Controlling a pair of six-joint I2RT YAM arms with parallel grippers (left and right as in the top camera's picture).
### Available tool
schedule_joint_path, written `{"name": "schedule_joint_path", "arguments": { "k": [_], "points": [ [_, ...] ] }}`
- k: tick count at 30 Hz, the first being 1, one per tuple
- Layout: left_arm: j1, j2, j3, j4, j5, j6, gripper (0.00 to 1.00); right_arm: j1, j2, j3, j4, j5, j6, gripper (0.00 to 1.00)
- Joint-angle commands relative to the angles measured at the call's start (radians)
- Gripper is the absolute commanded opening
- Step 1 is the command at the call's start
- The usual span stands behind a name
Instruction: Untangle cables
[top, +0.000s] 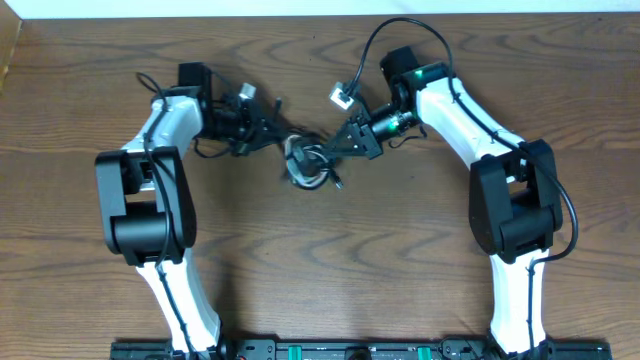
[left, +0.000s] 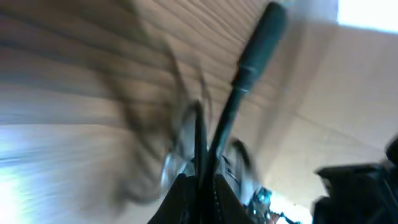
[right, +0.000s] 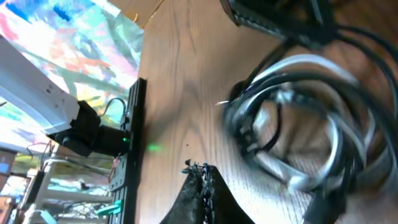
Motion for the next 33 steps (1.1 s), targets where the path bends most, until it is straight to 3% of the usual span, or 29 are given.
{"name": "schedule_joint_path", "arguments": {
  "k": [1,6,11,13,17,19,20,21,23,29,33],
  "points": [
    [0.055,-0.002,-0.003,-0.007,-0.071,0.006,0.07,-0.018,-0.043,0.000,-0.018,0.018,-0.013,0.01],
    [0.061,-0.002,-0.003,-0.012,-0.071,0.006,0.07,-0.013,-0.043,0.000,-0.019,0.073,-0.008,0.01],
    [0.050,-0.002,-0.003,-0.011,-0.072,0.005,0.07,0.036,-0.044,0.011,0.107,0.214,0.201,0.04],
    [0.047,-0.002,-0.003,-0.011,-0.072,0.005,0.07,0.102,-0.044,0.068,0.078,0.387,0.149,0.17],
    [0.047,-0.002,-0.003,-0.011,-0.072,0.005,0.07,0.196,-0.045,0.190,0.034,0.614,0.072,0.28],
    [0.047,-0.002,-0.003,-0.012,-0.072,0.006,0.07,0.242,-0.048,0.250,0.014,0.737,0.042,0.28],
    [0.047,-0.002,-0.003,-0.012,-0.072,0.006,0.08,0.263,-0.049,0.277,0.000,0.791,0.022,0.24],
    [0.047,-0.002,-0.003,-0.012,-0.072,0.006,0.07,0.279,-0.050,0.294,-0.010,0.830,0.006,0.14],
    [0.047,-0.002,-0.003,-0.012,-0.072,0.006,0.07,0.325,-0.050,0.326,-0.053,0.925,-0.056,0.09],
    [0.047,-0.002,-0.003,-0.012,-0.071,0.005,0.07,0.412,-0.049,0.300,-0.119,1.069,-0.144,0.15],
    [0.047,-0.002,-0.003,-0.013,-0.071,0.005,0.07,0.424,-0.049,0.279,-0.120,1.086,-0.179,0.25]
  ]
}}
